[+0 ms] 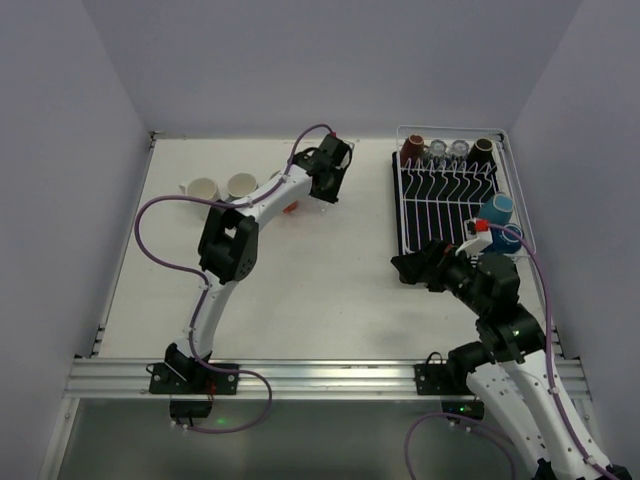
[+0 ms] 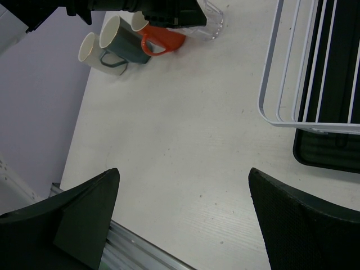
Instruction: Unload the cups from the dish rack
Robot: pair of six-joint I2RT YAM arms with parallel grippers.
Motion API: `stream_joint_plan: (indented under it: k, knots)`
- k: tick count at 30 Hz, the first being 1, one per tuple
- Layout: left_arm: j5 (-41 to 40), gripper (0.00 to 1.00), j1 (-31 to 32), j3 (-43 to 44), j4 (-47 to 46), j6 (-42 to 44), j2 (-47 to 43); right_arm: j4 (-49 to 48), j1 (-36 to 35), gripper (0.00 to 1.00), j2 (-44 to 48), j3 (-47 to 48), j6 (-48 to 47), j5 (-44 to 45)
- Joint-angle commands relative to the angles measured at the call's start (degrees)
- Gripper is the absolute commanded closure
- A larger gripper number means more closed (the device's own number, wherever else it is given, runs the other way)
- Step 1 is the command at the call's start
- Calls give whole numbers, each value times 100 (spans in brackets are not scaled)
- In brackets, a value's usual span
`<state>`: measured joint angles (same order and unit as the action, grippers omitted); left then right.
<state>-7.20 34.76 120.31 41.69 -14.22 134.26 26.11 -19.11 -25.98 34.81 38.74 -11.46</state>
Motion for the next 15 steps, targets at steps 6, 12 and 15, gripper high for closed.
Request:
stream_joint_plan:
  k: [6, 12, 15]
  knots:
    - [17, 59, -22, 247, -64, 191, -84, -150, 4, 1, -109, 149, -60, 30]
    - [61, 40, -13, 230, -170, 183, -232, -80, 4, 1, -215, 342, -121, 258]
    - [140, 24, -13, 177, -354, 156, -469, 87, -5, 1, -276, 596, -253, 697]
